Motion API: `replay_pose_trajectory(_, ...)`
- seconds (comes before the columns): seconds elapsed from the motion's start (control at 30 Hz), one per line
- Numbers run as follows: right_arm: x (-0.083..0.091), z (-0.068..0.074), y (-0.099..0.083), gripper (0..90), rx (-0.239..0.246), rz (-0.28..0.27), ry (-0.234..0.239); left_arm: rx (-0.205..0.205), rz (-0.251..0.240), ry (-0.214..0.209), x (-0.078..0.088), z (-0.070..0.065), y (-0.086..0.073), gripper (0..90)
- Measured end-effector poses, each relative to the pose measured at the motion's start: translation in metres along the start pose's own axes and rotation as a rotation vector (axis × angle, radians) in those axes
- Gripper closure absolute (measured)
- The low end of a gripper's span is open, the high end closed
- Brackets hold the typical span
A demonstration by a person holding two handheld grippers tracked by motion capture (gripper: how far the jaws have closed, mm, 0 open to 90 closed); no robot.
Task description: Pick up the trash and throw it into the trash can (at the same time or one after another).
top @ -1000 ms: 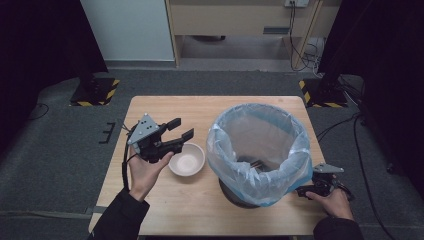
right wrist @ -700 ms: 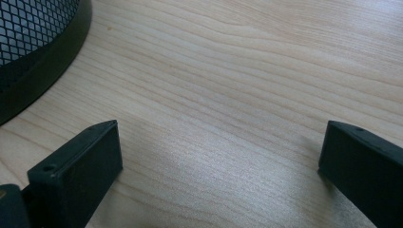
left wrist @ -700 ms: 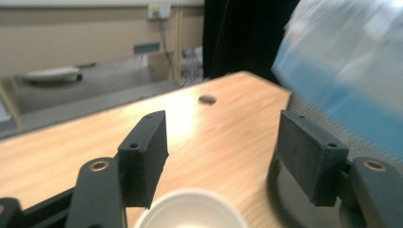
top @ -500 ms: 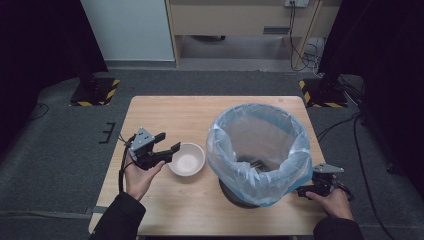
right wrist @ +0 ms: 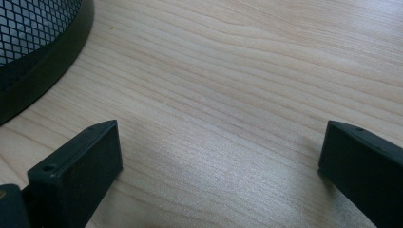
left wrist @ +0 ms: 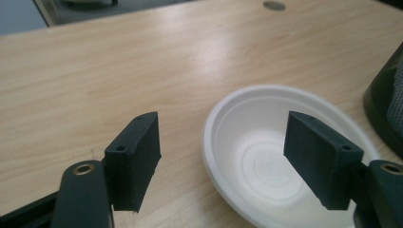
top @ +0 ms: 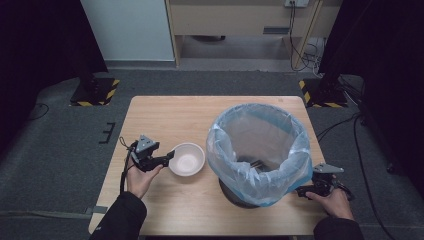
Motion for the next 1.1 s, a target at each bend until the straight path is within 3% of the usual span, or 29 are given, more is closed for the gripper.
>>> replay_pose_trajectory(0.53, 0.000, 0.000, 0.000, 0.7, 0.001, 0.000, 0.000, -0.001, 0.113, 0.014, -0.024, 0.007, -0.020, 28.4)
replay_pose_trajectory(1.1, 0.000, 0.000, 0.000, 0.7, 0.001, 0.000, 0.000, 0.092, 0.209, -0.058, -0.030, 0.004, -0.029, 57.6)
Point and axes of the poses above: each handheld gripper's, and its own axes: x roughly backward along the jaws, y roughly out of its top, z roughly to its left, the point moved 4 cm from there along -x, roughly forward along the jaws, and after that the axes turned 6 degrees about -y, right-handed, at the moved point
